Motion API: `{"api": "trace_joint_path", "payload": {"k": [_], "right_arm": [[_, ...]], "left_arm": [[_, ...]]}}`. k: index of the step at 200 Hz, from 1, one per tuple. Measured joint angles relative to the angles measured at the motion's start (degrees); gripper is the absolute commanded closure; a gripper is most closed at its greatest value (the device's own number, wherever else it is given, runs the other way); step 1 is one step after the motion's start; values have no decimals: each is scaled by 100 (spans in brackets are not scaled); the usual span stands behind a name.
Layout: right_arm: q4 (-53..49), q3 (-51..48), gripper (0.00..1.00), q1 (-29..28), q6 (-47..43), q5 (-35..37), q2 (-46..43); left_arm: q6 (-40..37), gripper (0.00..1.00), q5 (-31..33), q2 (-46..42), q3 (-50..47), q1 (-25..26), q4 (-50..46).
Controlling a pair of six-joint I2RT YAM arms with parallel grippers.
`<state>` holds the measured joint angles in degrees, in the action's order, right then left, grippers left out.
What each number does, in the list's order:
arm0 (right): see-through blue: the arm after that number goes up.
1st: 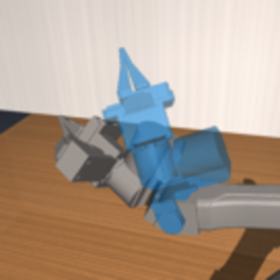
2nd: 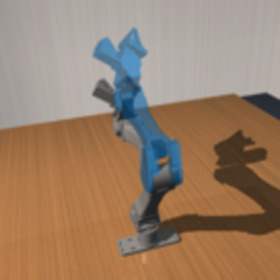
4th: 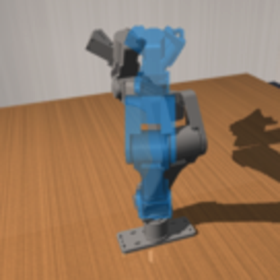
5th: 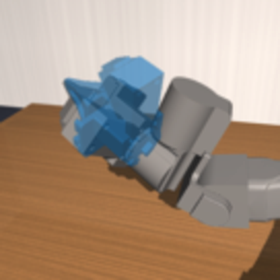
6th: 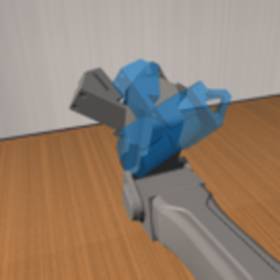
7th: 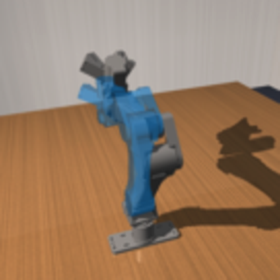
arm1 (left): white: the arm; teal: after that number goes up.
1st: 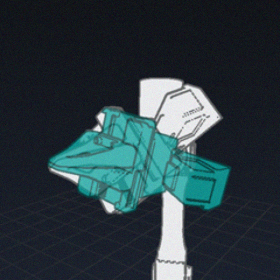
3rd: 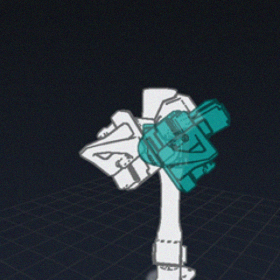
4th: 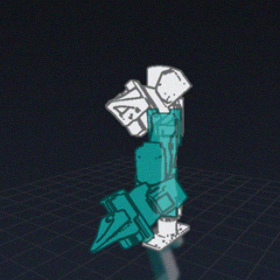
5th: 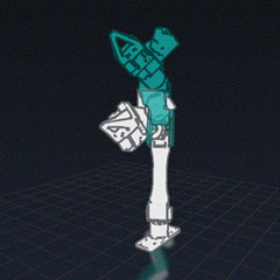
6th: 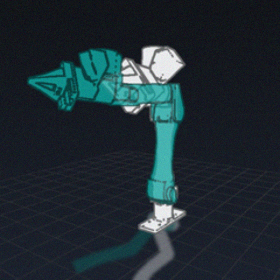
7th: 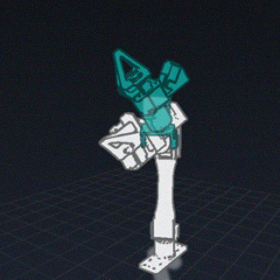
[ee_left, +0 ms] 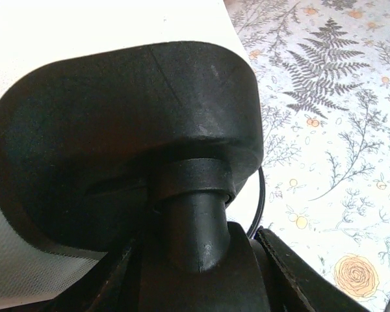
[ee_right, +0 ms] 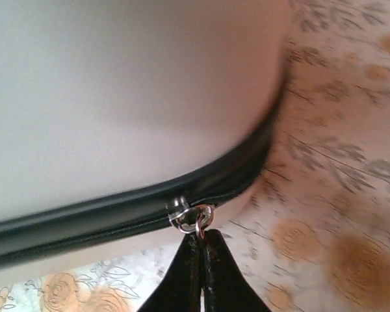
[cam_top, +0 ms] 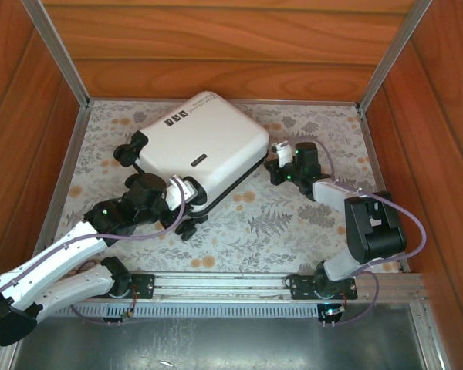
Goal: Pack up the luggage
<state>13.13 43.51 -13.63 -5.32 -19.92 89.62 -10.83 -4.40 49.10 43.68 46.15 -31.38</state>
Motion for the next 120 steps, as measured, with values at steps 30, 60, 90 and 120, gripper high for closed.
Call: {"api": "trace_joint_path", "payload": {"k": [30,60,90,120], "right_arm": [[-1045,774,100,531,-59,-824,415],[-1622,1486,100,813,-254,-1276,979],[-2153,1967,100,916,-708,-1517,1283],[-2540,2514,100,949,-1167,-1838,1705]], "left_arm": [[-249,100,-142,13,-37,0,181],[-468,100,-177,-26,-116,-4,245],[-717,100,-223,-138,-254,-24,417],[-1025,100,-251,-308,-404,-46,540]]}}
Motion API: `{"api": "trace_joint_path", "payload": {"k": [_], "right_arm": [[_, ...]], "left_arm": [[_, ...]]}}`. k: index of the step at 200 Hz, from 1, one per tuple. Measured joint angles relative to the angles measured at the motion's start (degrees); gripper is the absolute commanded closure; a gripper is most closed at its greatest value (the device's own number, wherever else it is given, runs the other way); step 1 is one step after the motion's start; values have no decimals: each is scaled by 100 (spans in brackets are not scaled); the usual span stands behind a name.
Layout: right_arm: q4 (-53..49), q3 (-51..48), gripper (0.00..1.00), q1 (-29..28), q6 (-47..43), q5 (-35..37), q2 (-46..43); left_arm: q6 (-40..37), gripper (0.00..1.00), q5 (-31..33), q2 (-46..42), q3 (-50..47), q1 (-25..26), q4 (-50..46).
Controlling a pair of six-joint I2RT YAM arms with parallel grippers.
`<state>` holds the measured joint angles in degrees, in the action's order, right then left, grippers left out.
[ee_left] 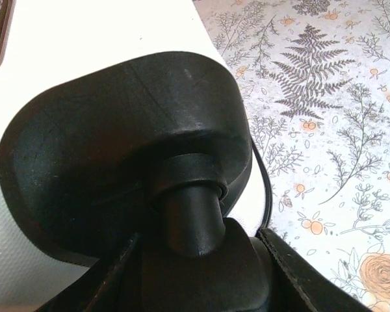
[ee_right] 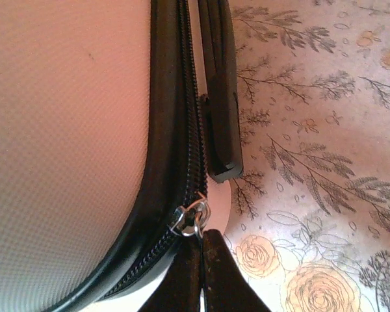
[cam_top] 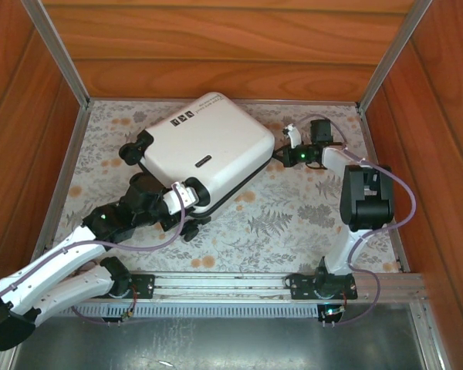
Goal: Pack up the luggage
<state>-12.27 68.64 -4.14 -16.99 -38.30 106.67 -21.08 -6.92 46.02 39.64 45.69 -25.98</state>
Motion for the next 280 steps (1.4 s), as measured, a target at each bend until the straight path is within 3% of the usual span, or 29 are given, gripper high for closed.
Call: {"api": "trace_joint_path", "payload": {"k": [89,97,110,138,149,157,184,217,233,246,263,280], "right_arm": [[-566,1419,100,4,-654,-885,1187],[-533,1427,100,4,-647,-905,1207],[-446,1427,100,0,-625,-916,1220],[131,1425,100,-28,-511,-699,1224],[450,1427,100,-11,-476,-483,1224],[614,1427,100,26,-470,-332,1224],[892,1445,100,168,-472,31,1224],[1025,1532,100,273,-472,236,1268],[1075,1543,100,273,-490,297,1272],[1113,1543,100,264,-527,297,1272],[1261,1482,100,243,-592,278,1272],[1574,1309,100,197,-708,234,1252]], "left_arm": [[-293,100,48,-48,-114,-72,205],[-291,84,105,-55,-120,-72,264],[-291,50,232,-157,-234,-70,426],[-330,33,428,-938,-632,96,684],[-170,20,595,-1373,-688,170,772],[70,15,894,-1622,-682,197,916],[1200,15,2474,-2000,-291,199,1113],[2769,15,5051,-1513,955,131,461],[3386,15,5777,-820,1784,-120,-151],[3775,15,5842,-186,2378,-549,-597],[4170,15,5268,715,3071,-1545,-1088],[4463,15,4225,1609,3515,-2621,-1381]]}}
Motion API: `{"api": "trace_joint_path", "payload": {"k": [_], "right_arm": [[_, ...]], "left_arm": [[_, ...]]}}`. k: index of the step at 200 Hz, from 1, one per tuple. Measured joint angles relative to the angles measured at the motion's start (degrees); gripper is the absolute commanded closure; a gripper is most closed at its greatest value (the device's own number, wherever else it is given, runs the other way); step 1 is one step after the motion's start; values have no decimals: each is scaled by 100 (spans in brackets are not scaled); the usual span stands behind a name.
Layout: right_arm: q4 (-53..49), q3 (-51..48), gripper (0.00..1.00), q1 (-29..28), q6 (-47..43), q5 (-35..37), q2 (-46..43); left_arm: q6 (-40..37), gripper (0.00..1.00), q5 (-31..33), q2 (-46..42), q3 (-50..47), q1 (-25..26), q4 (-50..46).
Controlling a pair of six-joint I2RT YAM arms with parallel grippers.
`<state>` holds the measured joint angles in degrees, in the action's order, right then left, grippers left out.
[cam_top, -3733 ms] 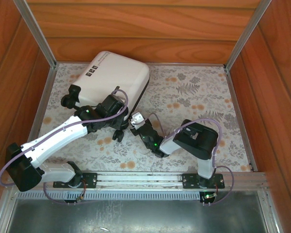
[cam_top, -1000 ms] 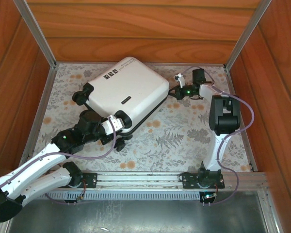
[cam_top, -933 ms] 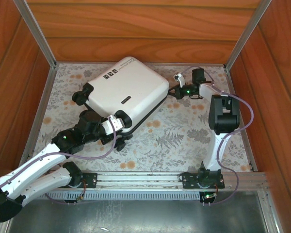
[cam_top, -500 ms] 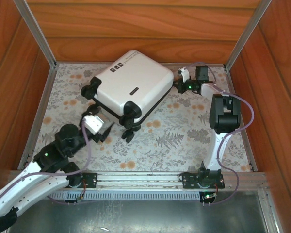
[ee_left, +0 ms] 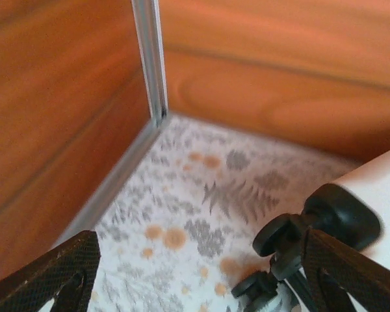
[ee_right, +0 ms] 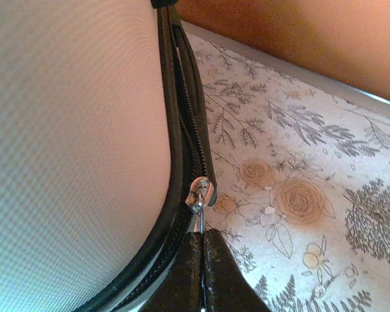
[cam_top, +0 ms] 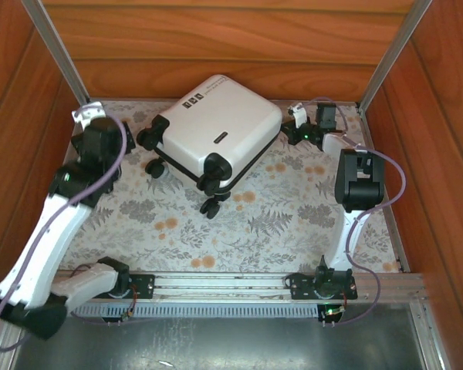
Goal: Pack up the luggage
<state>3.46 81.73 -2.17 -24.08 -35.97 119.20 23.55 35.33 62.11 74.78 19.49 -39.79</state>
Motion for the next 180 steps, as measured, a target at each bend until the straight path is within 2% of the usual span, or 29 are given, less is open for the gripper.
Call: {"api": "trace_joint_path", "payload": {"k": [19,38,52,71,96,112,141,180], "right_arm": [[273,-273,100,-87,-297,-26,-101],[247,-479,100,-258,-778,-4,-282],[131,-544,100,-455,-1121,28,-376],[61,-570,100,-809,-1425,-7,-411],[192,-774,100,-1191,-1502,-267,-481],[249,-1040,100,-1384,-1506,-435,-667],[407,-1532,100,-1556,-1440,-538,-1058],[472,-1565,100,-1453,-1045,-452,-1158]], "left_arm": [[92,14,-901,1058,472,-726,-282],[68,14,-1622,2127,1211,-1086,-518],[50,16,-2157,3082,2109,-1322,-651],[46,24,-2715,4472,3748,-1576,-1071],[42,35,-3390,6531,6623,-1709,-1950],[17,40,-3777,7482,7827,-1698,-2459],[-98,41,-4159,7851,7740,-1604,-3230],[-323,38,-4103,7740,7632,-1530,-3521]]}}
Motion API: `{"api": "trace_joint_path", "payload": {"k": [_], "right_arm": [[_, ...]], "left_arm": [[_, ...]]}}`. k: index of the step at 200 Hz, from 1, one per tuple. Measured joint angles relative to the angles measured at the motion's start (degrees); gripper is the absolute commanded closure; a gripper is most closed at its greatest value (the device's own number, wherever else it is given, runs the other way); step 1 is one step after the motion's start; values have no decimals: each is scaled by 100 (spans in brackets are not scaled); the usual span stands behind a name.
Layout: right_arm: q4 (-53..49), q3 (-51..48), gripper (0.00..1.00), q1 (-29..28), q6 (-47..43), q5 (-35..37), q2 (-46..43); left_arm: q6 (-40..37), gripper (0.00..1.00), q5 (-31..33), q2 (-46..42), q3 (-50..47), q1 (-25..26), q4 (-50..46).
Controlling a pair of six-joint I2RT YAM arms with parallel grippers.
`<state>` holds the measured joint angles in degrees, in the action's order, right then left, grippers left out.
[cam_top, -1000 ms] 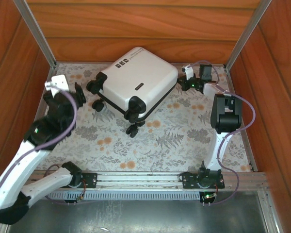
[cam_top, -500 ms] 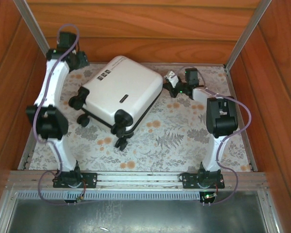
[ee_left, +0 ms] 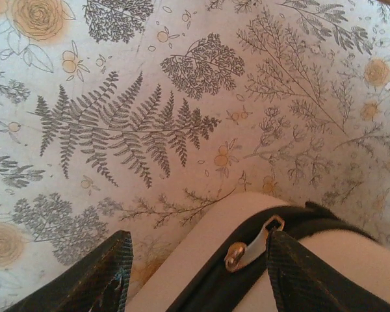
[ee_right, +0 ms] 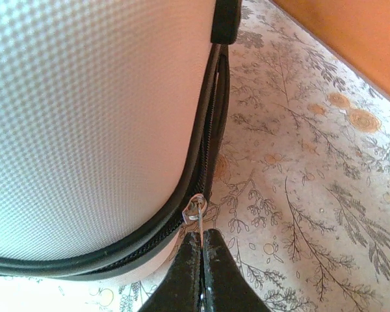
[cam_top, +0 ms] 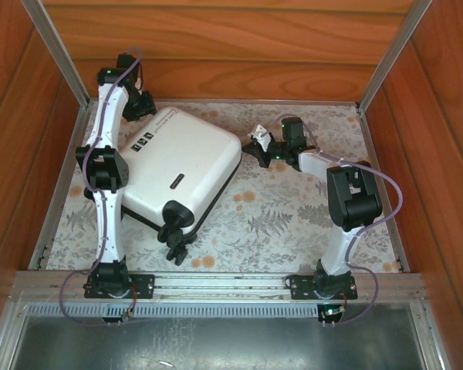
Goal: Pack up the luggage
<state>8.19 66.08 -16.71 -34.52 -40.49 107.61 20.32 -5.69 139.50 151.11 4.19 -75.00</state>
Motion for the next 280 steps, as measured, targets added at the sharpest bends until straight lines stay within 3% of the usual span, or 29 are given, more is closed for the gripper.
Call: {"api": "trace_joint_path", "payload": {"k": [33,62,93,114,153,182,214,255,280], "right_arm": [[70,22,100,61,678,374,-4],[258,-238,100,221,1394,1038,-278],[350,-743,100,608,1860,1814,-782],[354,-885,100,828,1969,2293,-968],[175,-953,100,1045,1878,2656,-1178],[197,-1392,100,1080,1561,2430,-1620],[334,-1969,100,1019,1176,1755,-2118],[380,-2140,100,750,546,1250,-2332],[162,-2135,100,431,195,957,-2378]], "left_arm": [[-214,35,551,-640,35,168,-44],[-221,35,1174,-2039,-553,367,136],[-111,41,1274,-4336,-2942,479,802],[52,52,1145,-5818,-4889,673,1335],[627,69,758,-7173,-7305,896,1591],[876,71,586,-6913,-8052,896,1687],[953,70,398,-5925,-7962,894,2188],[682,70,531,-4446,-6697,389,2208],[699,70,-92,-3405,-5720,-293,2653]]}}
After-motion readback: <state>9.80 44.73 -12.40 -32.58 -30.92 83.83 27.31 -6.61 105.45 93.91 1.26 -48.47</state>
